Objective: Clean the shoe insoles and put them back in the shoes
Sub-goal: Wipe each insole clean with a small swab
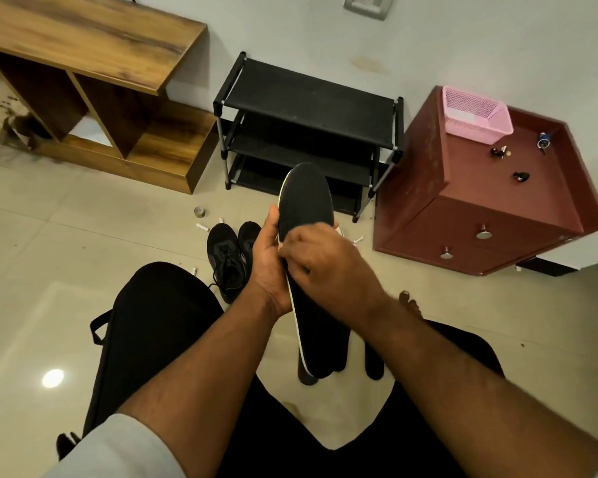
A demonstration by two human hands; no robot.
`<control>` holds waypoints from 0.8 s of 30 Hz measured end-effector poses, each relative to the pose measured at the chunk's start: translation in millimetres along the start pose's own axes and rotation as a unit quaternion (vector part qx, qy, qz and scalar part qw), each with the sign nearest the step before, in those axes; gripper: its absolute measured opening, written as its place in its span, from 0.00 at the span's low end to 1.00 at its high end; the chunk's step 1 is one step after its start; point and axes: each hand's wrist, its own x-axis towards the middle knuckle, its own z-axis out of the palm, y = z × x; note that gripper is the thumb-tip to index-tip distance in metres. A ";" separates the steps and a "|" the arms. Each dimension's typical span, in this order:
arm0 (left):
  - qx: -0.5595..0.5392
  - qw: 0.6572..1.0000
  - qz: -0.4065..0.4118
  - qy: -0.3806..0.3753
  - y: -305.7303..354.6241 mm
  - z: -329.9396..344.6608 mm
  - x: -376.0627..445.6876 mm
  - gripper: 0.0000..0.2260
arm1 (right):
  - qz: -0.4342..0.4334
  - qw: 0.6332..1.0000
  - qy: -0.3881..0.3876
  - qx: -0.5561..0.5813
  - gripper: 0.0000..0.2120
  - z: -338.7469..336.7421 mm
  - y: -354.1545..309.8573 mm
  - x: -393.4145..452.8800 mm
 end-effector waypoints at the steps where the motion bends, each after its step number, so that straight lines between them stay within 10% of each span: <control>1: 0.004 1.000 0.006 0.008 1.0 -3.2 2.7 0.31 | -0.002 1.000 -0.004 0.004 0.04 3.2 -4.1 -10.2; 24: 0.074 0.997 0.010 0.028 -11.9 3.7 -7.3 0.28 | 0.070 0.996 0.062 0.001 0.05 -0.2 6.4 14.2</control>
